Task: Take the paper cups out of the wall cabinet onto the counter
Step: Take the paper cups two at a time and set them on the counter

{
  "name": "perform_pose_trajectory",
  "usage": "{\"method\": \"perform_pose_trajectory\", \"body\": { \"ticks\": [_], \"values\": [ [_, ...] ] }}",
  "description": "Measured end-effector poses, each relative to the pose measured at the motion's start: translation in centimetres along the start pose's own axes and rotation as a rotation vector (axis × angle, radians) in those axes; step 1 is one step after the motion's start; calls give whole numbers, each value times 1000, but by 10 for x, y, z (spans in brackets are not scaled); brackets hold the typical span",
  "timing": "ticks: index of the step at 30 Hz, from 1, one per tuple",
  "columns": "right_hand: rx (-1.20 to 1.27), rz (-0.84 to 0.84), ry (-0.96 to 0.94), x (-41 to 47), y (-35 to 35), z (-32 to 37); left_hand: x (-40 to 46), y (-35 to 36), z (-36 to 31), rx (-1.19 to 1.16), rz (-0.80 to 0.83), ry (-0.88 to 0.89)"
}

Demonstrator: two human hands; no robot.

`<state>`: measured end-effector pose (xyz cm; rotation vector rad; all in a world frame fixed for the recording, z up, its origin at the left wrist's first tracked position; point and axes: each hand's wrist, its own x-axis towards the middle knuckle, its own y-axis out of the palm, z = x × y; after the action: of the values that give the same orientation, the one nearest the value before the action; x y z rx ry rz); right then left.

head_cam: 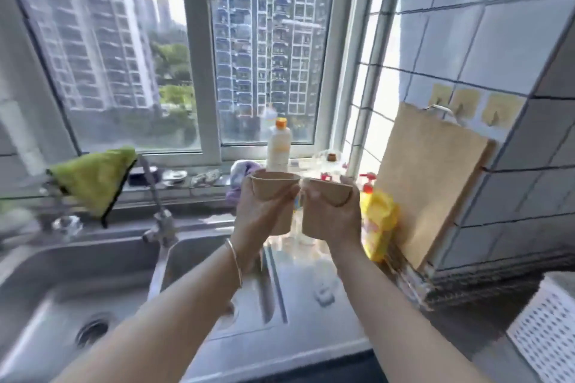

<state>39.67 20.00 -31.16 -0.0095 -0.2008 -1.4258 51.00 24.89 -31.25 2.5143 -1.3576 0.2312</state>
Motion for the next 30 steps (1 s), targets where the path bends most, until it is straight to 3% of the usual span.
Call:
{"method": "perform_pose_trajectory", "body": {
  "ticks": [3,12,16,21,30],
  "values": [
    [15,141,62,-34,58,-19,-27,-71,1,-9,-216,-23],
    [-31,790,298,-181,211,-78,-158,-260,-7,-52,-883,-135],
    [-74,981,353,-275,280,-98,-231,-348,-24,54,-1124,-118],
    [-138,1189,388,-393,369,-113,-320,-462,-43,137,-1305,-130],
    [-231,1340,406,-531,511,-131,-396,-625,-62,147,-1569,-181]
  ]
}}
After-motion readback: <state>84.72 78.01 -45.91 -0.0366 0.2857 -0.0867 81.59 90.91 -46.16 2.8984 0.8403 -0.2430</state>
